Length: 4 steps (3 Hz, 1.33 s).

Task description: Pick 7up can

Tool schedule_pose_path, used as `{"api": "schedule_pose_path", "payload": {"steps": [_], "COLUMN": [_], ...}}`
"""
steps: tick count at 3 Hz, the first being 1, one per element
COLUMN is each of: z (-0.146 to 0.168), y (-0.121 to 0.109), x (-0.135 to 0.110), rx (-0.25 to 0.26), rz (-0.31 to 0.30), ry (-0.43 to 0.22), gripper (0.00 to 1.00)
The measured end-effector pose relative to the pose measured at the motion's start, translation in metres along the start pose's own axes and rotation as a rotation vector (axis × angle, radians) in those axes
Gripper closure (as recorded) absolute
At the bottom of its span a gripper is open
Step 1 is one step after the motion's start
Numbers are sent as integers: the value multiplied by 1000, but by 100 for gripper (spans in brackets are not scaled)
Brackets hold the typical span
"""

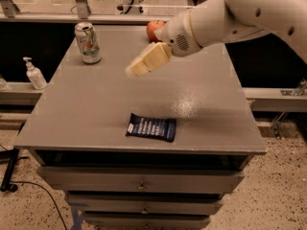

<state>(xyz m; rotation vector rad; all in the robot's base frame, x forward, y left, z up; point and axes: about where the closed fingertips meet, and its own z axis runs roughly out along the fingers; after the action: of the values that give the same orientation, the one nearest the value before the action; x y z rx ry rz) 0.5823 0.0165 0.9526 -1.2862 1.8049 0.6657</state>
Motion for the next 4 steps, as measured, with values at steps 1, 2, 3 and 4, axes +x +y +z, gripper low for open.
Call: {"api": "schedule_pose_path", "payload": {"steps": [1,2,3,4], "z": [5,13,53,106], "y": [-15,-14,-23,-44], "x": [-19,-19,-23,-33], "rx": [58,65,51,31], "rz": [6,1,-11,-7], "ry": [-68,-67,-121,-214], "gripper": [0,0,0,0]}}
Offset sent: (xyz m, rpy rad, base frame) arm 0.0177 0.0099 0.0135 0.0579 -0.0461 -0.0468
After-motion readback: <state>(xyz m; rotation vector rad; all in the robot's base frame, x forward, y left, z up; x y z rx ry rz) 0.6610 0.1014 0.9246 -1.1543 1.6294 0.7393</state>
